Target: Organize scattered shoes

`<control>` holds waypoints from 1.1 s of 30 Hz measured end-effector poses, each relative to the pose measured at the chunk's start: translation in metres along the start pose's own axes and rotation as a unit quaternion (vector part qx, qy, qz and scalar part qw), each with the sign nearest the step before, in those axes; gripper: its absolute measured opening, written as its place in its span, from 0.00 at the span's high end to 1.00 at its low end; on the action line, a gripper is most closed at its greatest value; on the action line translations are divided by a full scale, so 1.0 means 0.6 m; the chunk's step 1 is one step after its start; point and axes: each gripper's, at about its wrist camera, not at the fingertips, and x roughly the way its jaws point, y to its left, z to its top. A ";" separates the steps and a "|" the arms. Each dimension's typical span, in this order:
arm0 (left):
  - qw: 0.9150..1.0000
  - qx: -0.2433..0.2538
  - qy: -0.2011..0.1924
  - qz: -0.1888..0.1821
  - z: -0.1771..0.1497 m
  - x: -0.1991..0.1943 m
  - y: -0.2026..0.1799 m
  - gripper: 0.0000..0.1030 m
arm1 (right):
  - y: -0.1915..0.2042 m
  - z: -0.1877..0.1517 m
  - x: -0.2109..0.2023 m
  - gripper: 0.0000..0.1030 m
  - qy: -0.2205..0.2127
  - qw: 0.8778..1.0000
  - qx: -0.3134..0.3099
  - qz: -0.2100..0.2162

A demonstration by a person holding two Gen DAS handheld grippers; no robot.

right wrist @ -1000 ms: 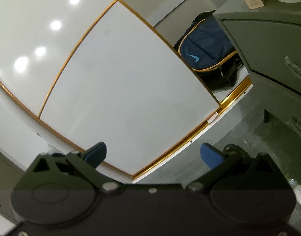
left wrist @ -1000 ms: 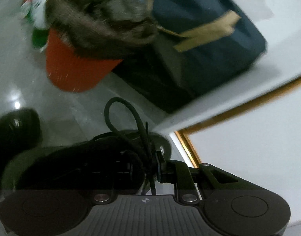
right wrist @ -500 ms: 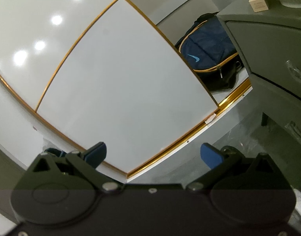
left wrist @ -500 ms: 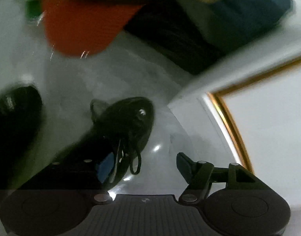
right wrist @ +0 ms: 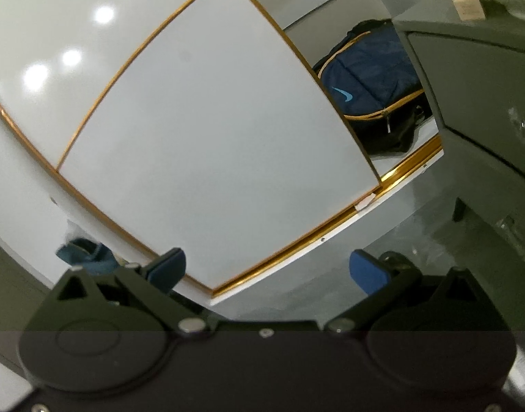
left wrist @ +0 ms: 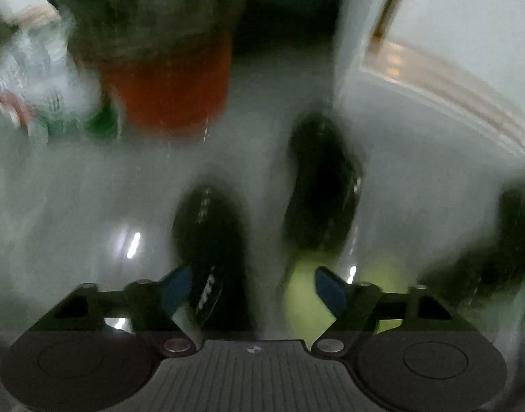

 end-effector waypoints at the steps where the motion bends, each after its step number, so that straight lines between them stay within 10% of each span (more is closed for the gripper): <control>1: 0.999 0.040 -0.003 0.011 0.000 0.008 -0.006 0.39 | 0.005 -0.003 0.002 0.00 0.002 1.000 -0.007 -0.002; 5: 0.998 0.013 0.049 -0.034 -0.016 0.067 0.010 0.38 | 0.027 -0.015 0.015 0.00 0.017 0.999 -0.040 -0.007; 10: 0.995 0.041 0.084 0.024 -0.024 0.130 0.005 0.38 | 0.028 -0.019 0.021 0.00 0.029 0.999 -0.044 -0.008; 23: 0.997 -0.017 0.026 0.073 0.010 0.210 0.050 0.37 | 0.012 -0.010 0.006 0.00 0.014 1.000 -0.012 0.008; 26: 0.998 -0.031 0.011 0.056 0.022 0.208 0.050 0.80 | 0.009 -0.010 0.008 0.00 0.015 1.000 -0.010 0.006; 33: 0.987 0.017 -0.062 0.149 0.058 0.174 0.037 0.88 | 0.010 -0.010 0.010 0.00 0.014 1.000 -0.012 0.003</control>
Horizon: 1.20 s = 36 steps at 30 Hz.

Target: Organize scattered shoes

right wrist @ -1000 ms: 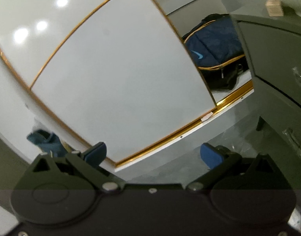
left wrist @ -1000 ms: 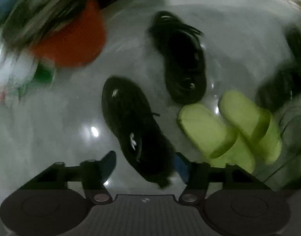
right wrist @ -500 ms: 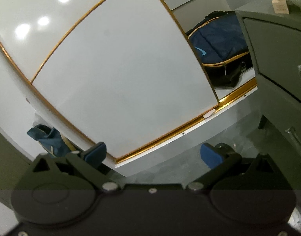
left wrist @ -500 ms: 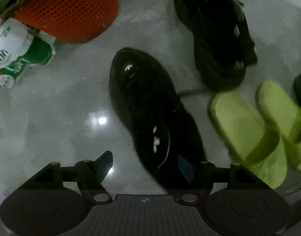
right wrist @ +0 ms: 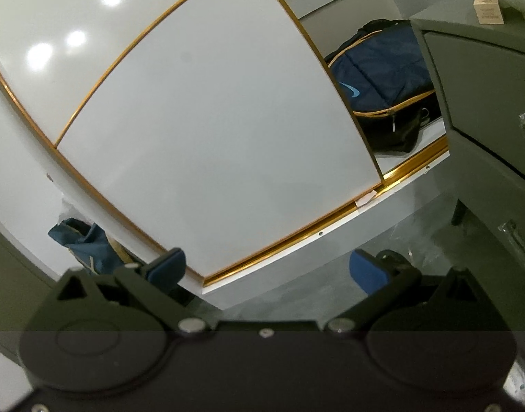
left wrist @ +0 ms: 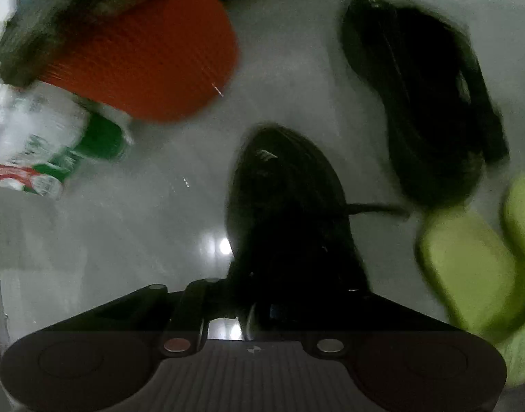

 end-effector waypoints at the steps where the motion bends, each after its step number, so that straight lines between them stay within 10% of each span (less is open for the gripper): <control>1: 1.000 -0.013 -0.013 0.006 0.007 -0.001 0.002 0.88 | 0.000 0.000 0.000 0.00 0.000 1.000 0.000 0.000; 8: 0.997 -0.018 -0.060 0.040 0.054 0.005 -0.024 0.74 | 0.010 -0.005 0.003 0.00 0.005 1.000 -0.011 -0.004; 9: 0.997 -0.012 -0.061 0.051 0.059 0.005 -0.032 0.38 | 0.012 -0.006 0.005 0.00 0.006 1.000 -0.014 -0.005; 10: 0.996 -0.004 -0.062 0.062 0.064 0.003 -0.041 0.22 | 0.012 -0.006 0.007 0.00 0.008 1.000 -0.015 -0.005; 12: 0.995 0.046 -0.047 0.077 0.069 -0.025 -0.064 0.23 | 0.013 -0.007 0.010 0.00 0.011 1.000 -0.016 -0.006; 16: 0.995 0.040 -0.085 -0.023 0.099 -0.124 -0.047 0.25 | 0.014 -0.008 0.009 0.00 0.011 1.000 -0.014 -0.003; 21: 0.975 0.064 -0.169 -0.133 0.141 -0.190 -0.100 0.24 | 0.014 -0.007 0.009 0.00 0.010 1.000 -0.009 0.002; 28: 0.969 0.212 -0.072 -0.104 0.132 -0.031 -0.267 0.27 | 0.010 -0.006 0.009 0.00 0.010 1.000 -0.008 0.001; 30: 0.977 0.192 -0.042 -0.080 0.127 0.023 -0.280 0.39 | 0.011 -0.007 0.009 0.00 0.009 1.000 -0.007 0.001; 31: 0.980 0.159 -0.019 -0.114 0.133 0.029 -0.275 0.68 | 0.012 -0.008 0.009 0.00 0.008 1.000 -0.008 0.000; 36: 0.984 0.086 0.020 -0.153 0.136 0.021 -0.239 0.75 | 0.016 -0.010 0.010 0.00 0.009 1.000 -0.011 -0.001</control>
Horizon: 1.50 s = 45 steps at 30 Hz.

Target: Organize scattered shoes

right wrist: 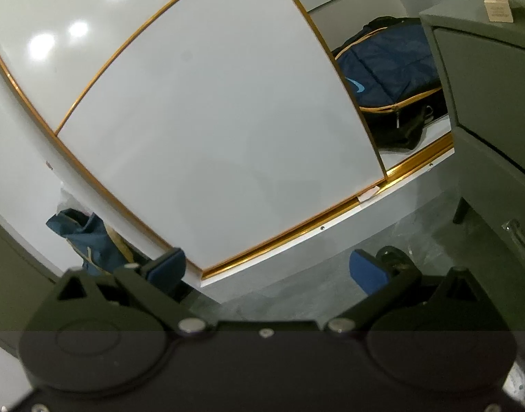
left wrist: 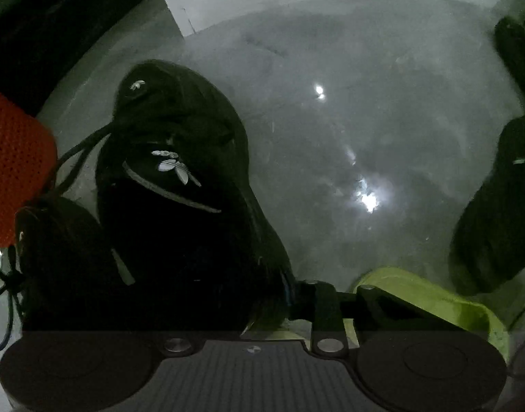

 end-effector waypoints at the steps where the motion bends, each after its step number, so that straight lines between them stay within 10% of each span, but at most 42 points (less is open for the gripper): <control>1: 1.000 -0.011 0.001 -0.003 -0.007 -0.001 0.008 0.76 | 0.000 0.001 -0.001 0.00 -0.001 1.000 0.000 0.000; 8: 0.998 -0.055 0.022 0.001 -0.062 -0.002 0.029 0.76 | -0.001 0.000 -0.004 0.00 -0.001 1.000 0.011 0.011; 12: 0.998 0.016 0.029 0.052 -0.055 -0.017 -0.010 0.48 | -0.001 0.000 -0.005 0.00 -0.001 1.000 0.013 0.014; 19: 0.994 0.091 -0.020 0.057 0.043 -0.178 -0.086 0.44 | -0.007 0.001 -0.012 0.00 -0.016 0.999 0.036 0.015; 22: 0.993 0.090 -0.072 -0.028 0.078 -0.251 -0.138 0.21 | 0.005 -0.001 -0.011 0.00 -0.013 0.999 0.025 0.024; 26: 0.963 0.068 -0.043 -0.258 0.082 -0.221 -0.275 0.21 | 0.020 -0.003 -0.015 0.00 -0.022 0.999 0.011 0.028; 38: 0.939 -0.051 0.049 -0.337 0.100 -0.072 -0.349 0.21 | 0.099 -0.033 0.017 0.00 0.057 0.991 -0.123 -0.012; 45: 0.953 -0.071 0.045 -0.292 0.121 -0.061 -0.371 0.19 | 0.142 -0.092 0.069 0.00 0.156 0.946 -0.269 -0.094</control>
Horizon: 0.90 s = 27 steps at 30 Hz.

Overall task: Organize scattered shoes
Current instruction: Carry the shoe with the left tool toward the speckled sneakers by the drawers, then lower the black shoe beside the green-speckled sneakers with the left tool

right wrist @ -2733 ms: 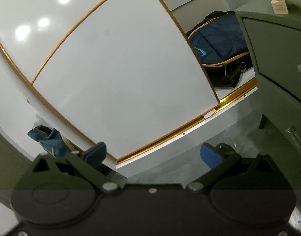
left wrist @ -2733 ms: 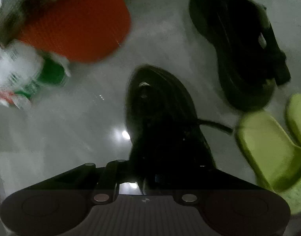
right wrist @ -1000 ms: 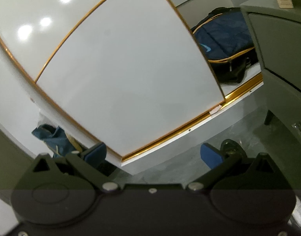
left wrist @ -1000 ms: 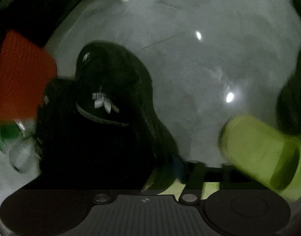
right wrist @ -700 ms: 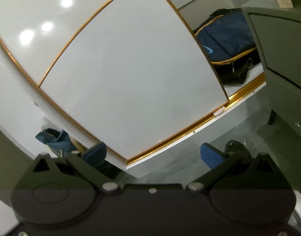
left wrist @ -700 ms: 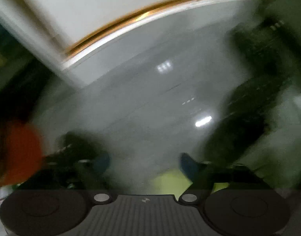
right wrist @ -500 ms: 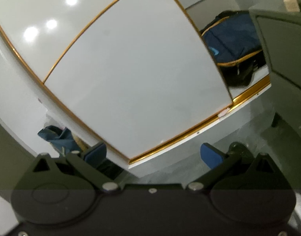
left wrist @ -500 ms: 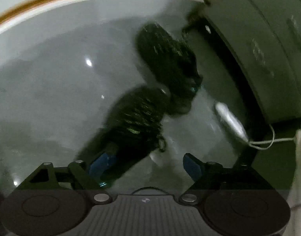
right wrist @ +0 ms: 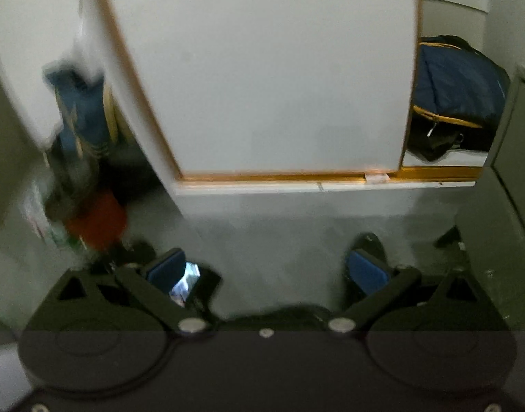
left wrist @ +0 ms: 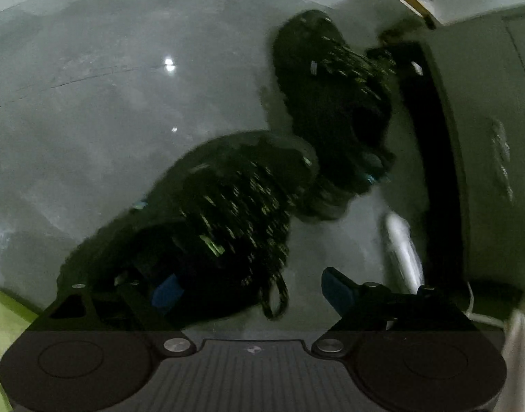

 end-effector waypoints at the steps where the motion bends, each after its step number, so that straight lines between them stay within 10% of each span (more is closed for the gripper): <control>1: 1.000 -0.005 -0.005 0.008 0.001 0.002 0.001 0.19 | 0.010 -0.007 0.011 0.00 0.023 0.999 -0.024 -0.013; 11: 0.997 -0.027 -0.049 0.049 0.004 0.036 -0.002 0.19 | 0.055 -0.033 0.024 0.00 0.074 0.994 -0.079 -0.024; 16: 0.989 -0.090 -0.112 0.018 0.000 0.001 0.034 0.60 | 0.051 -0.025 0.011 0.00 0.060 0.995 -0.073 -0.009; 27: 0.940 -0.259 -0.205 -0.079 -0.009 -0.030 0.106 0.78 | 0.022 -0.010 0.014 0.00 0.041 0.998 -0.057 0.002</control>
